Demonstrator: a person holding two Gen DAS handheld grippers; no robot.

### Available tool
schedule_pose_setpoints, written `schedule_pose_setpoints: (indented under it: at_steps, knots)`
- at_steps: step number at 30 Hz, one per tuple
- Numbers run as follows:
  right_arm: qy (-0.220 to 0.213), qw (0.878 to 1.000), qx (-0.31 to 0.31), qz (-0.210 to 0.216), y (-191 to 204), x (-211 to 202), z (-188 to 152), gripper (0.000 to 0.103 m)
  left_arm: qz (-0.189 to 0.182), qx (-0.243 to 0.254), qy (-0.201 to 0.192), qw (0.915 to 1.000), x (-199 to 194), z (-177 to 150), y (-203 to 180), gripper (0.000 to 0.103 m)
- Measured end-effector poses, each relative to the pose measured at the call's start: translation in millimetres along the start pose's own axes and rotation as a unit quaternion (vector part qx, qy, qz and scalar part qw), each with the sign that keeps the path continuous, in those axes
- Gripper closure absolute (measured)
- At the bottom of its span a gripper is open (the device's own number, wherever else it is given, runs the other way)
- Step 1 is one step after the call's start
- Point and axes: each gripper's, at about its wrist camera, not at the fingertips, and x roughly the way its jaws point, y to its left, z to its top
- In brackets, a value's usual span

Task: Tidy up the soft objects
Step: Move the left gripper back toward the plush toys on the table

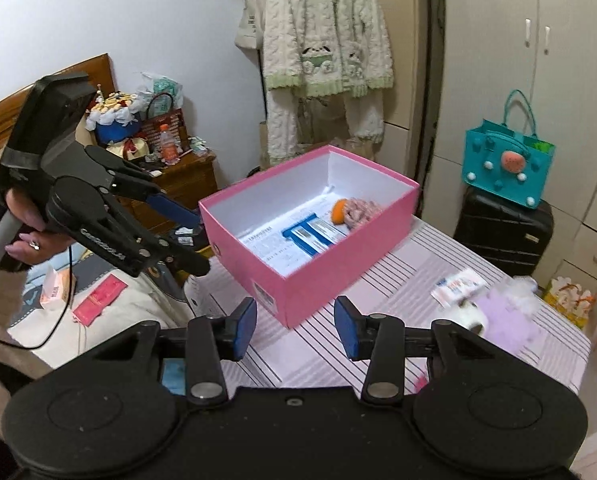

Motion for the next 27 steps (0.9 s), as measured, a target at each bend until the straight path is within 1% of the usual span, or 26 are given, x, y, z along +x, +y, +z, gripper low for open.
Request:
schedule_pose_setpoints:
  at_steps: [6, 12, 16, 21, 25, 27]
  knots:
    - [0.009, 0.999, 0.025, -0.019, -20, -11, -30, 0.054, -0.021, 0.030, 0.016, 0.9992, 14, 1, -32, 0.035]
    - [0.017, 0.998, 0.059, -0.027, -47, -17, -61, 0.053, -0.060, 0.047, 0.026, 0.9967, 39, 7, -61, 0.035]
    - [0.023, 0.997, 0.063, -0.032, -63, -16, -75, 0.052, -0.079, 0.062, 0.027, 0.9946, 55, 11, -77, 0.035]
    - [0.023, 0.997, 0.069, -0.039, -85, -10, -89, 0.049, -0.084, 0.070, 0.021, 0.9938, 76, 14, -90, 0.035]
    - [0.008, 0.997, 0.061, -0.050, -104, -1, -99, 0.047, -0.082, 0.065, 0.008, 0.9944, 98, 14, -95, 0.035]
    - [-0.006, 0.997, 0.058, -0.052, -114, 4, -105, 0.046, -0.083, 0.055, -0.005, 0.9950, 110, 14, -97, 0.035]
